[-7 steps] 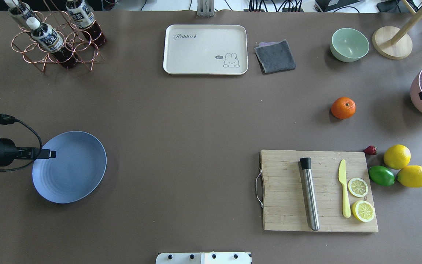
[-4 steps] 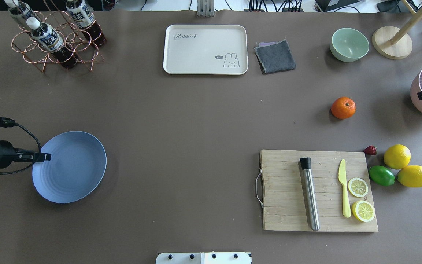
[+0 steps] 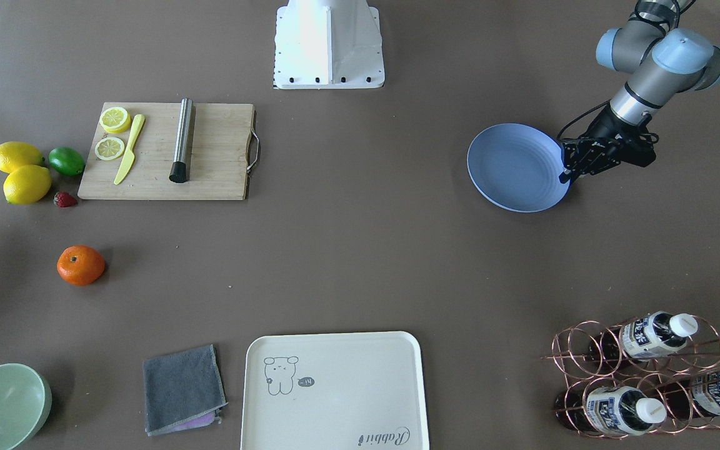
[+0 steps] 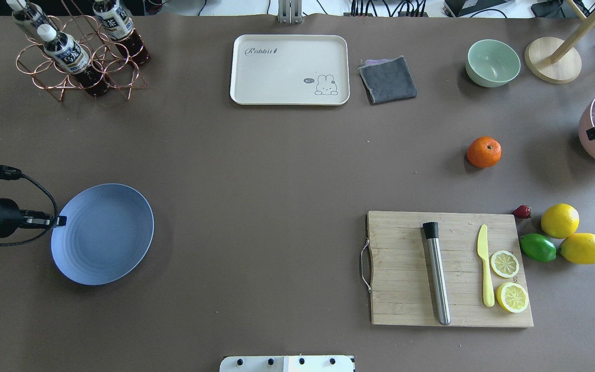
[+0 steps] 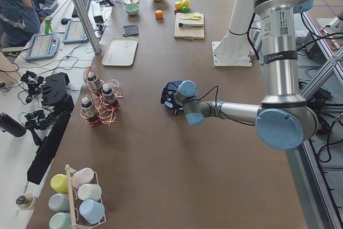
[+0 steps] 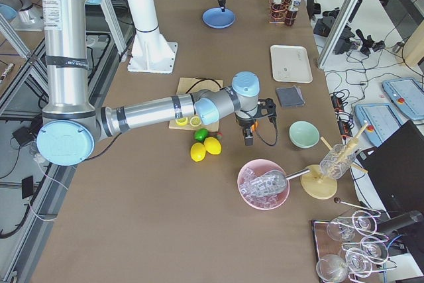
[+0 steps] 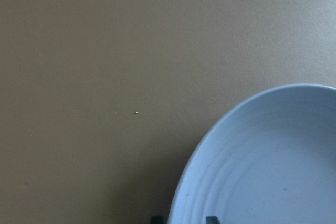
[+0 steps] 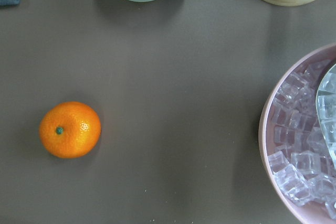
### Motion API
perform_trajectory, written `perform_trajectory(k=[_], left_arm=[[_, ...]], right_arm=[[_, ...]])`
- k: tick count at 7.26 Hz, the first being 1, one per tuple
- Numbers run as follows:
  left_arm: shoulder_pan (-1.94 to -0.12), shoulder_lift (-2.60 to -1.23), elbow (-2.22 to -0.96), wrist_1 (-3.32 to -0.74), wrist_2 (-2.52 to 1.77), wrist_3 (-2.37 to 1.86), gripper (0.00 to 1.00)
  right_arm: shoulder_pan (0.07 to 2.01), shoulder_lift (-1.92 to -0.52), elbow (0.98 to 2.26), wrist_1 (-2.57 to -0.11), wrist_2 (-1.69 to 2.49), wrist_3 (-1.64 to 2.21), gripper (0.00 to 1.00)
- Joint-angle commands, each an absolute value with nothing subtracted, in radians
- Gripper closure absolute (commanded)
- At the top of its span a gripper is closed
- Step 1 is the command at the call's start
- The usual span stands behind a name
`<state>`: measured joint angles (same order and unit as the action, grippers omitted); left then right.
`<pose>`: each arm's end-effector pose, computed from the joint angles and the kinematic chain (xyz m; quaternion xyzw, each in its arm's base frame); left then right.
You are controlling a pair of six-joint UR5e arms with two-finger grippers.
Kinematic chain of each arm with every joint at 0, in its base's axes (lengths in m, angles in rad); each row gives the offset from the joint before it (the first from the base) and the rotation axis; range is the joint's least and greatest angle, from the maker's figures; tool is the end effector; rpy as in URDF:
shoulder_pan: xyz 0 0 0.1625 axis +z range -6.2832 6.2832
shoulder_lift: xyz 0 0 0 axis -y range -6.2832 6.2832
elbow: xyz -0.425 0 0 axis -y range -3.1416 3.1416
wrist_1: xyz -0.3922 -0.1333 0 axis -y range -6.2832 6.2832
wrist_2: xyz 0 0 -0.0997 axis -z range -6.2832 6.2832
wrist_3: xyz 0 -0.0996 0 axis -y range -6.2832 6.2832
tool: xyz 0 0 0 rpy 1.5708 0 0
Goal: Pick orange to plate
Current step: 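Push the light-blue plate with the left gripper toward the table center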
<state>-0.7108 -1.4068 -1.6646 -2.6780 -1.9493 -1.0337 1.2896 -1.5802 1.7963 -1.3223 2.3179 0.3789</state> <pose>0.2798 -0.3682 0.5706 0.1518 0.4905 0.0189 0.8579 -0.0760 -0.4995 0.5240 0.0877 -0.4054 -0.0397 0.9091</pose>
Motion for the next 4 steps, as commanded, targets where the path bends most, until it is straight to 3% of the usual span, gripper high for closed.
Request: perform_trajectory(k=[1,3,4], left_arm=[[-0.725,-1.423,-1.69,-2.681,-1.988,-1.042,1.0],[-0.819,-1.523,-1.715,-2.663,-2.116,-1.105,1.0],[-0.807,-1.636,-1.7,-2.658,-2.111,-1.265,1.0]], right_arm=[[1.289,-1.58,1.796,-1.322,2.318,0.379,0.0],[1.289,-1.578,1.799,-1.322,2.318,0.379,0.0],[1.289,-1.578,1.799,-1.322,2.318,0.379,0.0]])
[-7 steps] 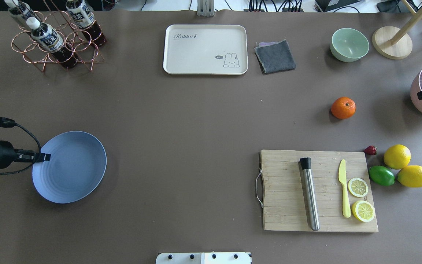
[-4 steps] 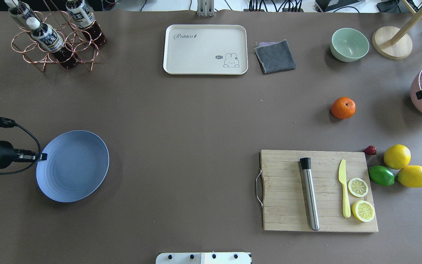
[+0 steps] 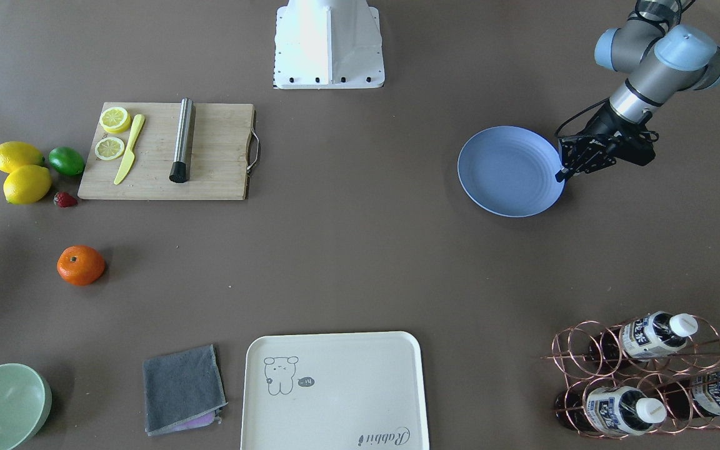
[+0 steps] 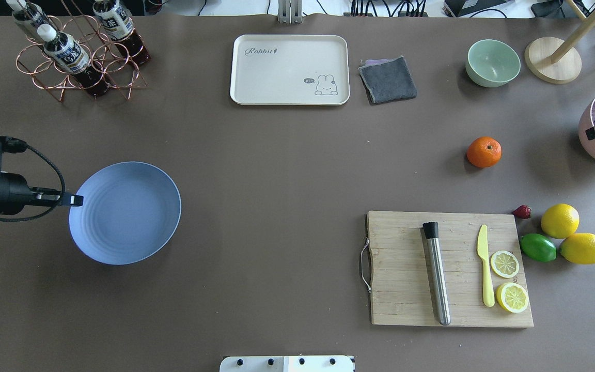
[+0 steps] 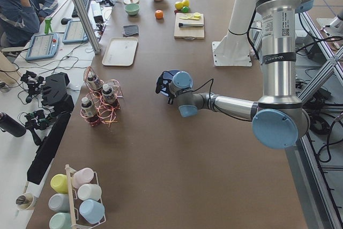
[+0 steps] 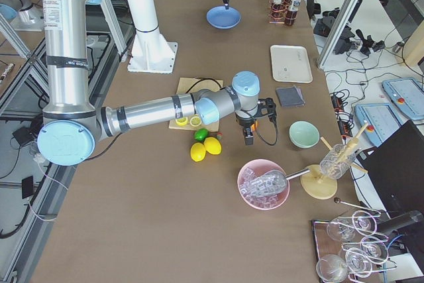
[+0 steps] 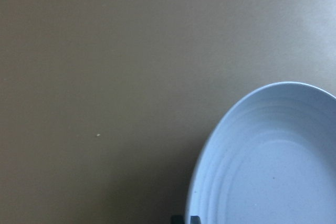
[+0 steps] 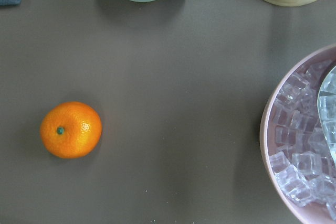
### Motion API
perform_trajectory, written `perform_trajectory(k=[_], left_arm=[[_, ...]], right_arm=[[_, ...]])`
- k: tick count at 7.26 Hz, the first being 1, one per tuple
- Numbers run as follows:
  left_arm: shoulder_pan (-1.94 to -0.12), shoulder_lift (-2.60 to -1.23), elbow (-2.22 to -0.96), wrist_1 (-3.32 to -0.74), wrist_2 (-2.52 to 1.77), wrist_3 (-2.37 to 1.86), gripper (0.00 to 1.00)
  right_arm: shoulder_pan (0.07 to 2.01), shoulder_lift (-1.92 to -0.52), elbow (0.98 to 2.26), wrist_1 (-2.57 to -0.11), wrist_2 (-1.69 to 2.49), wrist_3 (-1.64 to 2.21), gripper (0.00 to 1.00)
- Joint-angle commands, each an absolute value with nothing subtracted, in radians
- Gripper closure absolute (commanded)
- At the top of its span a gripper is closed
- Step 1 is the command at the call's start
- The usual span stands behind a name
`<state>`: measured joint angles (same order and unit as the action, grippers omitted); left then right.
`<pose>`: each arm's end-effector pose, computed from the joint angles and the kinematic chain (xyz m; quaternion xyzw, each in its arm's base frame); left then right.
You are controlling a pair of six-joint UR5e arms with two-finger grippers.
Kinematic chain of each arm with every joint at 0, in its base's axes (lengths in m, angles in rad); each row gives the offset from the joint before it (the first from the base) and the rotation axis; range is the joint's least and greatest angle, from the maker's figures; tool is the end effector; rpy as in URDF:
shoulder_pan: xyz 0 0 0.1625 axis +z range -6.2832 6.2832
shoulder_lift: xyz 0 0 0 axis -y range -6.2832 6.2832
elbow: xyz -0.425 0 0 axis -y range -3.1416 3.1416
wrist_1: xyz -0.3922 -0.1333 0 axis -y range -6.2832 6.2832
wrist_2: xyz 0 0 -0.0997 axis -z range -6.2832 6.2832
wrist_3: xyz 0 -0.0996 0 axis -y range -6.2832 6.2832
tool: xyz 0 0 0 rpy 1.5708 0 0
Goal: Pick orange to plate
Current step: 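Push the light-blue plate with the left gripper toward the table center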
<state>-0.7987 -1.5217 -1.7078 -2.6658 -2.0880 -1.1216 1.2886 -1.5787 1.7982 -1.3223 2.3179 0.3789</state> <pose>0.2800 -0.4080 0.4930 0.1426 0.5615 0.0009 0.8151 -0.0766 -0.4998 0.5223 0.0890 -0.4058 -0.0407 0.9087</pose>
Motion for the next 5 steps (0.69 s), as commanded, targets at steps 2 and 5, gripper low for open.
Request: perform_trajectory(k=[2,5], left_arm=[[-0.659,-1.89,-1.666,-2.447,-1.939,-1.411,1.0],[-0.551,-2.113,-1.499,-2.305,-1.757,-1.411,1.0]], right_arm=[[1.289,-1.578,1.799,-1.322,2.318,0.379,0.0],[1.287,-1.58,1.796,-1.315,2.318,0.379,0.0]])
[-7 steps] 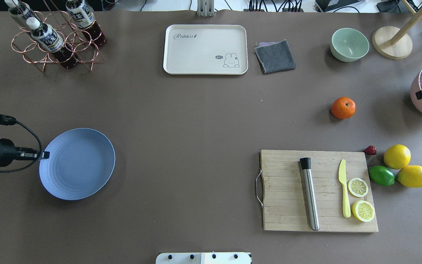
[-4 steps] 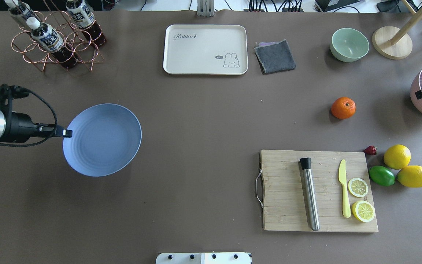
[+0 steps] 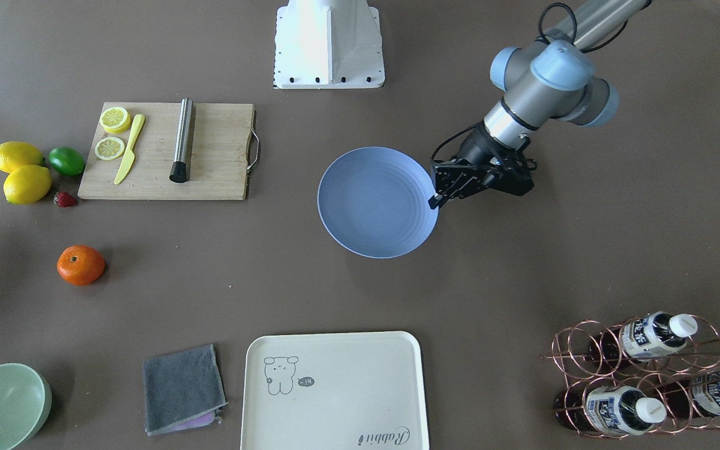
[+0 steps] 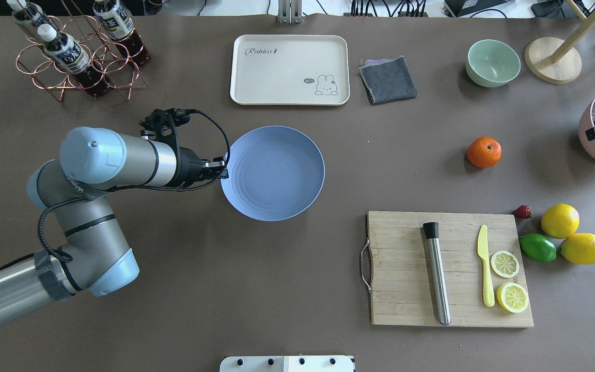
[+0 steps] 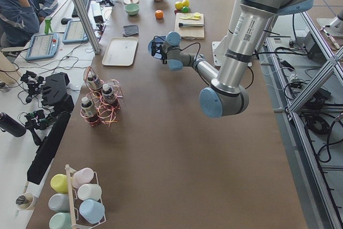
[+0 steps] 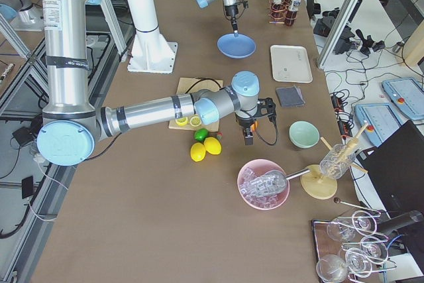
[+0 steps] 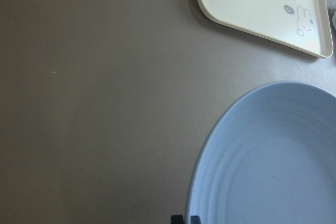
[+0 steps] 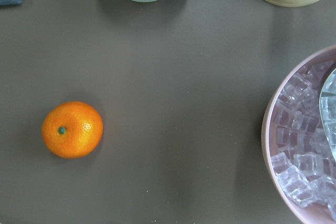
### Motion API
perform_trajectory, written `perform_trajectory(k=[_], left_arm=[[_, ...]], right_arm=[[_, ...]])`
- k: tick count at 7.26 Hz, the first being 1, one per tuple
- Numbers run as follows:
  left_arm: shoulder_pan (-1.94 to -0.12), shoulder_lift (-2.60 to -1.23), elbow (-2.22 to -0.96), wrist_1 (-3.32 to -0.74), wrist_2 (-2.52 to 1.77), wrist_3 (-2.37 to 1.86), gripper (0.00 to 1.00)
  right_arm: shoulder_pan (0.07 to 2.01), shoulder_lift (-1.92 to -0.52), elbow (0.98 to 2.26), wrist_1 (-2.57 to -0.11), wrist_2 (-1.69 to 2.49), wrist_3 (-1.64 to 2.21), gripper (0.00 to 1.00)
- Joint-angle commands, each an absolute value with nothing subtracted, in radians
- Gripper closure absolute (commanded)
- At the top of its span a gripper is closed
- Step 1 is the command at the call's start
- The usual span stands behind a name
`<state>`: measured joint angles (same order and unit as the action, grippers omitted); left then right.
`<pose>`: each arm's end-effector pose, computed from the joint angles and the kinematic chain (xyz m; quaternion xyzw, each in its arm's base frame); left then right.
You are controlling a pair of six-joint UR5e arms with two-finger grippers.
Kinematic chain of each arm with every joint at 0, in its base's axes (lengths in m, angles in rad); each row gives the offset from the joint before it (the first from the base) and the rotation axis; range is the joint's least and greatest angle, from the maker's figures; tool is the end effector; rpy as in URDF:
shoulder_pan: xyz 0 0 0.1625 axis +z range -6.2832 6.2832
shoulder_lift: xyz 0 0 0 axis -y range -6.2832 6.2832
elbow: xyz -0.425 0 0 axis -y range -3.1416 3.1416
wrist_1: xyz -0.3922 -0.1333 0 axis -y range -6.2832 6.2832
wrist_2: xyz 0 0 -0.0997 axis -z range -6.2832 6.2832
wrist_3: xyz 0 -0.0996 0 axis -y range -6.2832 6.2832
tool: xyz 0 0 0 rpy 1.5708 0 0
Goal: Pick orange to plate
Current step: 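Push the light-blue plate with the left gripper toward the table center, then withdraw the left arm while the right gripper moves toward the orange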
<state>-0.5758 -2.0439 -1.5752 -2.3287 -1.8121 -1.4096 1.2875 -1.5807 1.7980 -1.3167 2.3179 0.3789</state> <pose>0.4991 -0.4546 0.2983 0.1156 0.5717 -0.0984 0.8063 -0.0770 -0.4992 0.5227 0.0903 -0.4062 -0.0419 0.9083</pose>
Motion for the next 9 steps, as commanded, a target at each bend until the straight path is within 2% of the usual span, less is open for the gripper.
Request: perform_trajectory(k=[1,2,3,5,7,9], left_arm=[[-0.546,-2.121,-1.477,-2.307,-1.738,-1.408,1.0],[-0.546,-2.121,-1.477,-2.309,-1.738,-1.404,1.0],[-0.546,-2.118,-1.48,-2.307,-1.738,-1.402,0.04],[-0.589,-2.07,-1.575,-2.287,-1.788,-1.37,0.02],[-0.819,-1.865,-1.745,-2.243,-2.08,-1.202,0.02],[-1.097,-1.61,-1.767,-2.24,-2.279,-0.762,0.02]], right_arm=[[1.285,-1.58,1.796,-1.313,2.318,0.379,0.0],[1.284,-1.58,1.796,-1.309,2.318,0.379,0.0],[1.282,-1.578,1.795,-1.308,2.316,0.379,0.0],[1.273,-1.575,1.796,-1.308,2.3,0.382,0.0],[1.234,-1.534,1.796,-1.309,2.266,0.464,0.0],[1.126,-1.474,1.79,-1.309,2.168,0.611,0.0]])
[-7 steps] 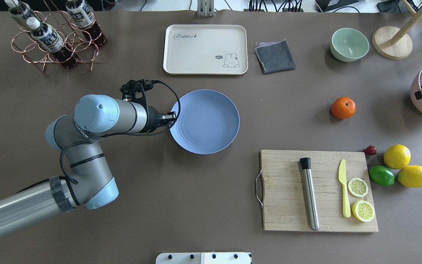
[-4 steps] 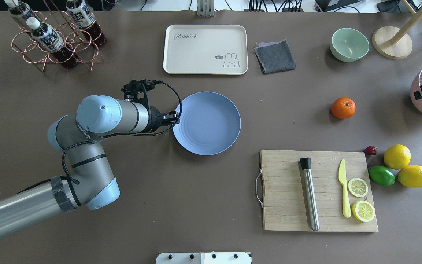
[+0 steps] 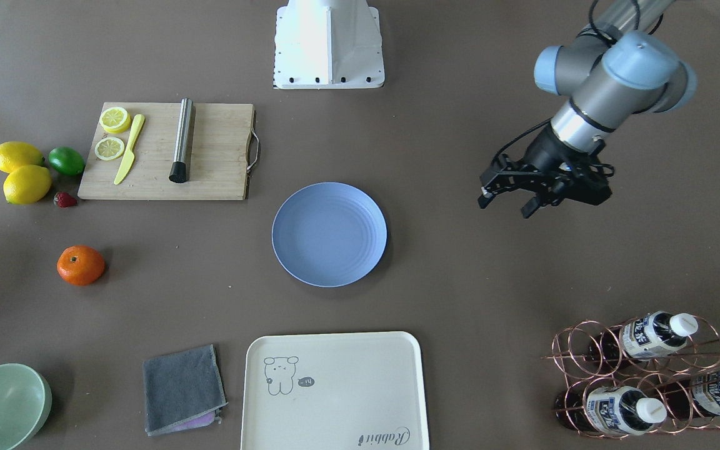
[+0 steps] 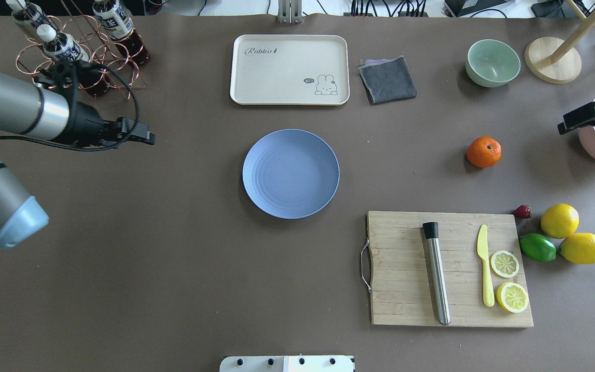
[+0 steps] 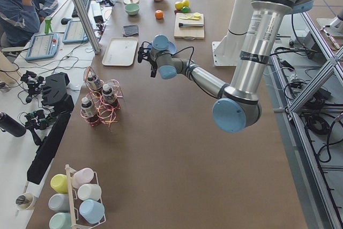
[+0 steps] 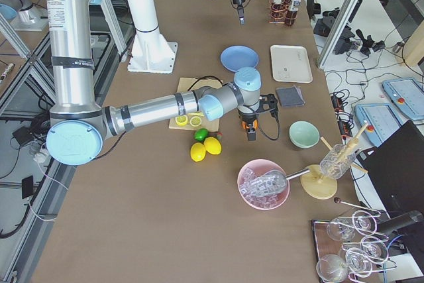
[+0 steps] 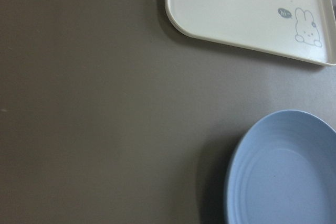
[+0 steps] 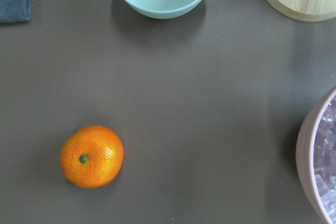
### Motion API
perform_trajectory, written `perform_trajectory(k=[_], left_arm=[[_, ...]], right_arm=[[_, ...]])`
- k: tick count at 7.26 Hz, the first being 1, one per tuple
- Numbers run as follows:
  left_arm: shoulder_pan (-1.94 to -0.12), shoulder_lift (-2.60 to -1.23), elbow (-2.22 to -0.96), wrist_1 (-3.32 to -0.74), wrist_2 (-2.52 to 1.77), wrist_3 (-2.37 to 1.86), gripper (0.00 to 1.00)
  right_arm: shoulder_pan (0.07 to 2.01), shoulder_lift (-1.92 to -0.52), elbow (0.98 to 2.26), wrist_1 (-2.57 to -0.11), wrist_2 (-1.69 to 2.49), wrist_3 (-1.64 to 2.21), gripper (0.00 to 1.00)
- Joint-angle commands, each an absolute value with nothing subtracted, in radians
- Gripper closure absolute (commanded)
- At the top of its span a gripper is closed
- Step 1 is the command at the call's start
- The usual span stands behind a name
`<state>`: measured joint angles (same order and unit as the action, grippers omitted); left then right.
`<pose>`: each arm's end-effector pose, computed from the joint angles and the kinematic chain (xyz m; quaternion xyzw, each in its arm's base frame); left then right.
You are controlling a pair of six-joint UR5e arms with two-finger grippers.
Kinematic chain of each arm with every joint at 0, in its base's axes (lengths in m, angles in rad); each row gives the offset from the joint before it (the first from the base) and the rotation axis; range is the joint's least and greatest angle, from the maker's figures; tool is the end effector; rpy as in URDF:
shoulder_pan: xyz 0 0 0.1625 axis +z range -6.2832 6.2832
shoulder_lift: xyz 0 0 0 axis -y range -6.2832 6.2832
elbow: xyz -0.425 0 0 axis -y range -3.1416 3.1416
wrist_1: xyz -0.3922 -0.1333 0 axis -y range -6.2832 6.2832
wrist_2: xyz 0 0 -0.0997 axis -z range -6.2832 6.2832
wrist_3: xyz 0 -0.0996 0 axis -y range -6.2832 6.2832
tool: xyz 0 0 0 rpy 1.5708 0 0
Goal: Pick orange to plate
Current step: 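Withdraw the left arm while the right gripper moves toward the orange, then lower the right gripper onto the orange and close on it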
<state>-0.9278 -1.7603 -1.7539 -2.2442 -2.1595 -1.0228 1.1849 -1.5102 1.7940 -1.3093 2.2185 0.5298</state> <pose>0.2775 -0.5005 0.3923 0.1356 0.5228 -0.0142 0.8415 -0.1312 -0.5174 0.4931 0.0935 -0.3877 -0.0198 0.9168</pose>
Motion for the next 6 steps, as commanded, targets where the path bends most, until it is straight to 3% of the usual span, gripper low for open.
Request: perform_trajectory(k=[1,4,6], left_arm=[[-1.252,-1.568,-1.757,-2.133,-2.368,-0.481,0.02],[-1.581,-1.67,-1.753,-1.421,-2.398,0.308,0.01],[-1.597,-1.634,-1.671,-1.373,-2.399,0.379,0.01]], right_arm=[[1.112,-1.465,1.789,-1.31,2.166,0.621,0.0],[1.078,-1.431,1.741,-1.308,2.164,0.626,0.0],[1.055,-1.408,1.695,-1.308,2.152,0.627,0.0]])
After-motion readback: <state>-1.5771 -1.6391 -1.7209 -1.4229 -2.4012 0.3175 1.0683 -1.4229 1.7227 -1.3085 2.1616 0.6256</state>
